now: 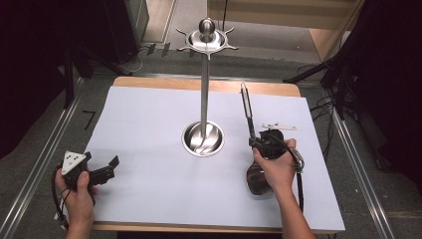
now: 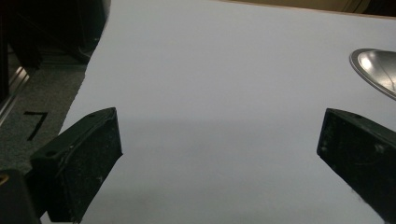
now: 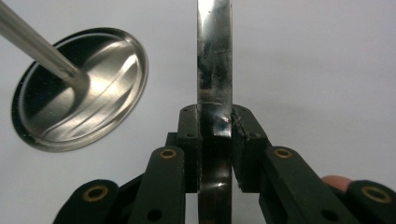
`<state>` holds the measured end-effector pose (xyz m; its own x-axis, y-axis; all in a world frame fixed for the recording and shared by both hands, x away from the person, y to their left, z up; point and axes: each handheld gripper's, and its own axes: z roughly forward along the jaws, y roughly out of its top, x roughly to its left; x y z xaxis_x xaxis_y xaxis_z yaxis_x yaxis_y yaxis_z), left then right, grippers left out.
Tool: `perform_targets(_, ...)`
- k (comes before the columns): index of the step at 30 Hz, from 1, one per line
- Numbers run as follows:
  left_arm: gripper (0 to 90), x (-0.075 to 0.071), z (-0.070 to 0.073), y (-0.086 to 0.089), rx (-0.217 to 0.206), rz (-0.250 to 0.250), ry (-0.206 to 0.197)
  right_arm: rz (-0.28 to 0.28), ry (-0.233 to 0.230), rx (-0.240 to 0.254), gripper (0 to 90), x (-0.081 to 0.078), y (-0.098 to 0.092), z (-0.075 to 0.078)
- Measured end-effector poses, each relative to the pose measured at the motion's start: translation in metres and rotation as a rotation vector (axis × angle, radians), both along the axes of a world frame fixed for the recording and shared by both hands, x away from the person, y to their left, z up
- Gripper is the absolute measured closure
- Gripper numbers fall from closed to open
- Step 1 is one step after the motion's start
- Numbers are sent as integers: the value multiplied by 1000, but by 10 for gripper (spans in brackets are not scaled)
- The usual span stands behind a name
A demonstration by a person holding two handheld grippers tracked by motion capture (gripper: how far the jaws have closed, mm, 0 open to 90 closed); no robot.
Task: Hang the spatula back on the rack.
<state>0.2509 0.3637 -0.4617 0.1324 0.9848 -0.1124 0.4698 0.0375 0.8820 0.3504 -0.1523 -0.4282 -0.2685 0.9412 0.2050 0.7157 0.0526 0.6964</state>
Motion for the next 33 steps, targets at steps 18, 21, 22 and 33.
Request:
perform_targets(18,5,0,0,0,3,-2,2,67,-199,100,764,-32,-15,5)
perform_targets(21,5,0,0,-1,7,-1,3,80,-246,117,765,-37,-15,8)
perform_targets(22,5,1,0,-1,7,-2,3,86,-258,120,764,-38,-14,9)
perform_targets(33,6,1,0,0,5,-5,5,143,-374,154,764,-50,-5,20)
